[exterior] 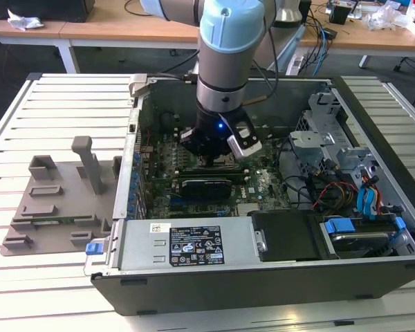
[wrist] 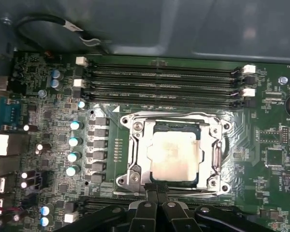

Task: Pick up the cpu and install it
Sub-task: 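Install the second cpu locking lever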

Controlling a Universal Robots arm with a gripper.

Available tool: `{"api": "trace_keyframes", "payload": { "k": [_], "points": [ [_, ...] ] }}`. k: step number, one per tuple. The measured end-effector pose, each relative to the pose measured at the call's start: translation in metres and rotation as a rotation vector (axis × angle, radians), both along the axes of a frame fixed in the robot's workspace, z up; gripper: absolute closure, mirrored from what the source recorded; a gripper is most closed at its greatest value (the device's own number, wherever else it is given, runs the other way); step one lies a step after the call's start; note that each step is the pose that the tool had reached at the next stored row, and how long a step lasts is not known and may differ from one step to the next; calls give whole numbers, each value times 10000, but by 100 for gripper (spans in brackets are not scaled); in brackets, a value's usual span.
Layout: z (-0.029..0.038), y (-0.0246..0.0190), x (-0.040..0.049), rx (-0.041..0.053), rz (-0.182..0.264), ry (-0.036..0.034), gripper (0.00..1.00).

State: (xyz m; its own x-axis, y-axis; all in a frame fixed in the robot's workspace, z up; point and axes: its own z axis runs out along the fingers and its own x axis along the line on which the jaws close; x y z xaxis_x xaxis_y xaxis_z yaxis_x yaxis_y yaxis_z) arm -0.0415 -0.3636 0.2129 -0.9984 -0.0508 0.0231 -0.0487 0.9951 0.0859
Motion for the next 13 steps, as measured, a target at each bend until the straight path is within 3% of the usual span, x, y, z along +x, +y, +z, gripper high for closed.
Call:
{"api": "trace_keyframes", "payload": {
  "k": [13],
  "points": [
    [0, 62, 168, -112, 1, 17, 89]
  ]
}}
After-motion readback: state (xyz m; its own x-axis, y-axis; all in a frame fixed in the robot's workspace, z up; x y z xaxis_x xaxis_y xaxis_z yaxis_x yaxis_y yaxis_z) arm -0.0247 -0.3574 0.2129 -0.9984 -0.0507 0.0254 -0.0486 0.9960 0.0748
